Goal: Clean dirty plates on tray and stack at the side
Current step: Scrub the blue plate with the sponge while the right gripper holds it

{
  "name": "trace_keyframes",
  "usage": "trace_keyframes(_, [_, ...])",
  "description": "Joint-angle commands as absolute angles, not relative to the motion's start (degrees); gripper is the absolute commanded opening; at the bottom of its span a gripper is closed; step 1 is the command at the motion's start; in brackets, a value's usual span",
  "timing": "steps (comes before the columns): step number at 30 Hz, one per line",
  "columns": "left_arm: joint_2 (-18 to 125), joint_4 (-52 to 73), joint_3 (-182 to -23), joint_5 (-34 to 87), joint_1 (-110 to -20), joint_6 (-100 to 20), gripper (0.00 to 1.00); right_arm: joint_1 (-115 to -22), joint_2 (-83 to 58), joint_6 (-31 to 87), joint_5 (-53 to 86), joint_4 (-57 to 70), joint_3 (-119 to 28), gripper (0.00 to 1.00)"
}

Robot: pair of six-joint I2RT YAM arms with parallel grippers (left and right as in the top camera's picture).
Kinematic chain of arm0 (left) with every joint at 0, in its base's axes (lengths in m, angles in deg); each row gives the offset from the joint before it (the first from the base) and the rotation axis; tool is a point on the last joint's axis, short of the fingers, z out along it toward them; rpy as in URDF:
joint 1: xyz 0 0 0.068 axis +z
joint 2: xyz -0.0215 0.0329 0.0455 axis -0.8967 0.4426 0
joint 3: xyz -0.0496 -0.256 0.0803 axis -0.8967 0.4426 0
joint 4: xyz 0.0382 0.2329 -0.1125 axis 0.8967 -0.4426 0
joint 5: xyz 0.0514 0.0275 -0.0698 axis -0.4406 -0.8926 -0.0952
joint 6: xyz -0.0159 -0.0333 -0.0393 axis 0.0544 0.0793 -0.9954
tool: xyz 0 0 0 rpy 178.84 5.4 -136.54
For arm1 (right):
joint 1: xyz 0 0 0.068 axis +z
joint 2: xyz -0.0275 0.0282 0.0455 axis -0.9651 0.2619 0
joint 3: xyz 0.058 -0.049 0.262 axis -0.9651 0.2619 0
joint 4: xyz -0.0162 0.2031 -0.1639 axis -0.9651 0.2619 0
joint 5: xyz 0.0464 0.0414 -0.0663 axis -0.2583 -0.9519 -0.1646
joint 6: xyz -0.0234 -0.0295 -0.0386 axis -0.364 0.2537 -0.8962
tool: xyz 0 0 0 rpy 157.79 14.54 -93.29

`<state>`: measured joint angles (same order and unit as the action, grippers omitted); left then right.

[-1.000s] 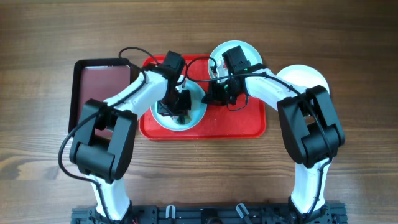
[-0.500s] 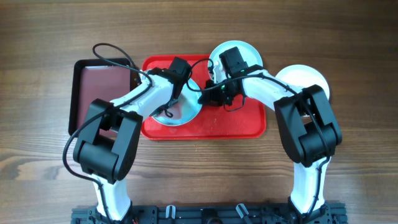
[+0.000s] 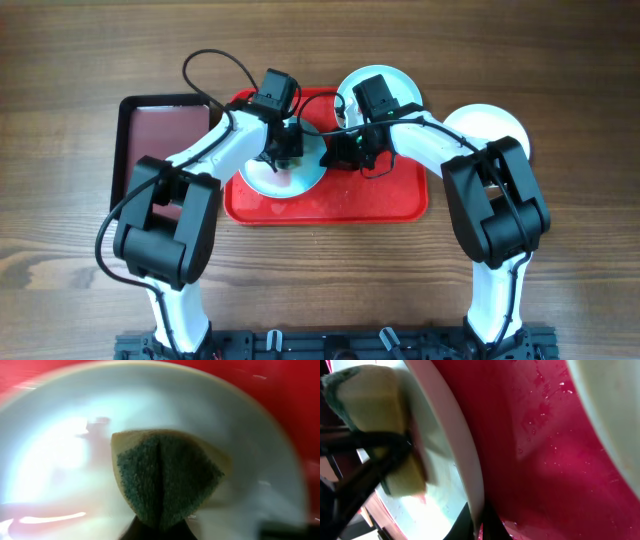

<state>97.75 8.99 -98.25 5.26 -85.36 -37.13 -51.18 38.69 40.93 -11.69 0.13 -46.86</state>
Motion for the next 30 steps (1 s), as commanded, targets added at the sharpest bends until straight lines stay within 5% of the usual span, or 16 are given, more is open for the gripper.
trace_keyframes(1, [102.3,7.9,-98.3,17.4,-86.6,-35.2,0.04,-50.2,40.8,39.1,-9.6,0.8,-46.6,0.05])
trace_keyframes(8, [102.3,10.0,-98.6,4.4,-83.0,-46.4,0.04,-50.2,40.8,38.7,-9.7,0.8,-46.6,0.04])
trace_keyframes(20, [102.3,4.4,-98.6,2.1,-74.3,-55.6,0.04,-50.2,40.8,38.6,-9.7,0.8,-46.6,0.04])
trace_keyframes(30, [102.2,7.0,-98.6,18.9,-80.7,-28.9,0.04,-50.2,40.8,38.6,-9.7,0.6,-46.6,0.04])
